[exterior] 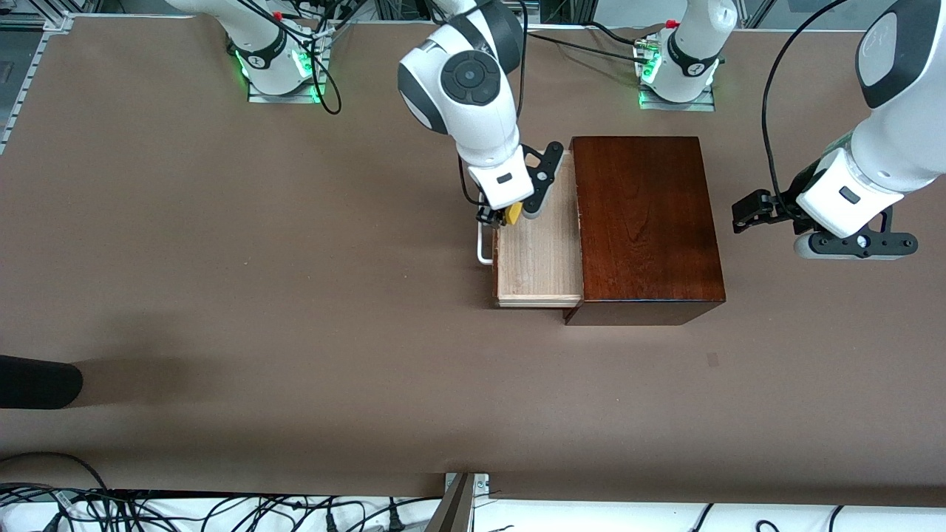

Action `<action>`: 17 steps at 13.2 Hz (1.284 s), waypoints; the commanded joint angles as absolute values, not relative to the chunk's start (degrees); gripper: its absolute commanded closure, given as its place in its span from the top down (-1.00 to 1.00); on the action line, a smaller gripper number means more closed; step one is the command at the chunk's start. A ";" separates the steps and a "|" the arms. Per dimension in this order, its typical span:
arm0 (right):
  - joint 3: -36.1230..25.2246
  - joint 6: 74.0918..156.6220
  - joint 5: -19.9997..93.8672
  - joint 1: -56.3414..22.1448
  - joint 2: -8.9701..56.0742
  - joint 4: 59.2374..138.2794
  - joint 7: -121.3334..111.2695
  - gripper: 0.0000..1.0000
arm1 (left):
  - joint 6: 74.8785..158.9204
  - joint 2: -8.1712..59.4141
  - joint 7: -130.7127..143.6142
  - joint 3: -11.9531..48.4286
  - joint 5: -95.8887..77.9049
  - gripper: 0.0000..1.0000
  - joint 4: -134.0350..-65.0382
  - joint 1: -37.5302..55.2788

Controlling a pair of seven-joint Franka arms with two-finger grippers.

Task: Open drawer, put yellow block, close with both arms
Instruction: 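Lower the cube into the open drawer and open the right gripper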

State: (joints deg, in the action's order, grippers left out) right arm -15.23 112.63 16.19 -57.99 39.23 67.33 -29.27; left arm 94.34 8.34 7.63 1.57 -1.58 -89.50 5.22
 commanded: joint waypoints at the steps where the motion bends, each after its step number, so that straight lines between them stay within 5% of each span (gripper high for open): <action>1: -15.38 114.42 15.21 -58.53 41.92 64.69 -35.41 -1.00 | 93.78 9.67 6.68 1.49 -1.23 1.00 -87.19 5.10; 17: -15.29 122.34 8.97 -62.67 49.39 65.13 -37.44 -1.00 | 93.78 9.76 6.68 1.49 -1.23 1.00 -87.19 4.83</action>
